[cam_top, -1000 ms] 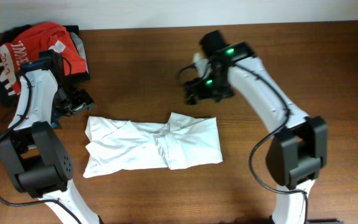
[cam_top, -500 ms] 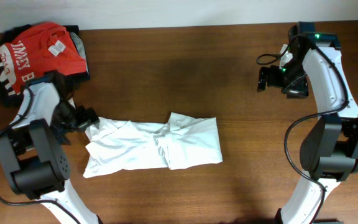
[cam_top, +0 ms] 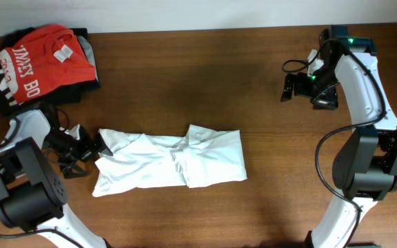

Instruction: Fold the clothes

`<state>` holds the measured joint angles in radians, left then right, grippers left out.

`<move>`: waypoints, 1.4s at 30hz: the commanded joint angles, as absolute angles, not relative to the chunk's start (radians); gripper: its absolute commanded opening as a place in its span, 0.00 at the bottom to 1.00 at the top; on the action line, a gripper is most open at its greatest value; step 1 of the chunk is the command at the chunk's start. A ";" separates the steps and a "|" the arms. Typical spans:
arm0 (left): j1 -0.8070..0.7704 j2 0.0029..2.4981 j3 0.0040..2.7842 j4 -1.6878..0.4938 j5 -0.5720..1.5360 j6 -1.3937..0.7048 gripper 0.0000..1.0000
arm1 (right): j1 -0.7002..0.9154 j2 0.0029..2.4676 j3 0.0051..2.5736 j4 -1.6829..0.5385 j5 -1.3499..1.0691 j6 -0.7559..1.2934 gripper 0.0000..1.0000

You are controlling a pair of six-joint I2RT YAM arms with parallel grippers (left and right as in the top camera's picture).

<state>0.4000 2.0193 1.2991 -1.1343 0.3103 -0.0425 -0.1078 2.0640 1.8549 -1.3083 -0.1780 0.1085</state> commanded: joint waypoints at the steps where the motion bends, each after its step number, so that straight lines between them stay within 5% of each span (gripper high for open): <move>1: 0.361 2.063 1.206 -1.080 0.405 0.024 0.99 | -0.104 2.070 1.849 -1.302 -0.191 0.112 0.99; 4: 0.333 2.063 1.182 -1.066 0.405 0.023 0.91 | -0.104 2.070 1.849 -1.297 -0.191 0.112 0.99; 6: 0.318 2.063 1.170 -1.051 0.403 0.023 0.62 | -0.104 2.070 1.849 -1.298 -0.191 0.112 0.99; 9: 0.312 2.062 1.168 -1.035 0.392 -0.013 0.02 | -0.104 2.070 1.849 -1.297 -0.191 0.112 0.99; 15: 0.312 2.062 1.238 -1.048 0.173 -0.230 0.01 | -0.105 2.070 1.849 -1.297 -0.191 0.112 0.99; 24: 0.241 2.044 1.679 -1.450 0.026 -0.315 0.01 | -0.105 2.070 1.849 -1.298 -0.191 0.112 0.99; 42: -0.409 1.928 1.693 -1.368 0.135 -0.416 0.01 | -0.105 2.070 1.849 -1.297 -0.191 0.112 0.99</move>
<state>-0.3710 1.9518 1.6955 -1.3827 0.1143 -0.3584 -0.1078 2.0647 1.8545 -1.2976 -0.1852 0.1089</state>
